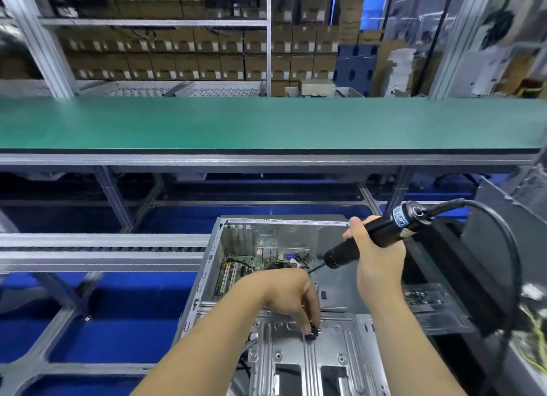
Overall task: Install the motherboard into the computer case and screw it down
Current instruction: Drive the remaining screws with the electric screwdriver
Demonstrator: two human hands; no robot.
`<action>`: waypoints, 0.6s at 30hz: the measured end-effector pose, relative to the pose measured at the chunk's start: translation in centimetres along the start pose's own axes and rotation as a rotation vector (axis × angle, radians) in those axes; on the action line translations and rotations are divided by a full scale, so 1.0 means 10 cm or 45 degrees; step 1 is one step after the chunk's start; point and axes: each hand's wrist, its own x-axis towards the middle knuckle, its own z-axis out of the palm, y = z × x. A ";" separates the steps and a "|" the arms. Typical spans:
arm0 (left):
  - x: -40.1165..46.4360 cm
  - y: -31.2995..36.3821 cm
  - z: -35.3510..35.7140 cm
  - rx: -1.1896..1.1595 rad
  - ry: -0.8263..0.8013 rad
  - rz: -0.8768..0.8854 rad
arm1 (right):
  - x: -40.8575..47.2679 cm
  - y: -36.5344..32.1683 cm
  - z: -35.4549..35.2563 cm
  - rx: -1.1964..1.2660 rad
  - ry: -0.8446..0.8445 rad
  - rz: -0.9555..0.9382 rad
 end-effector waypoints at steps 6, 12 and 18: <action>-0.02 0.02 0.02 -0.079 0.034 0.020 | -0.01 0.01 0.01 0.007 -0.017 0.009; -0.01 0.09 0.03 0.023 0.015 -0.011 | -0.03 -0.01 0.00 0.012 -0.033 0.008; 0.06 0.22 -0.01 0.186 -0.057 -0.044 | -0.04 -0.06 0.02 0.009 -0.063 0.001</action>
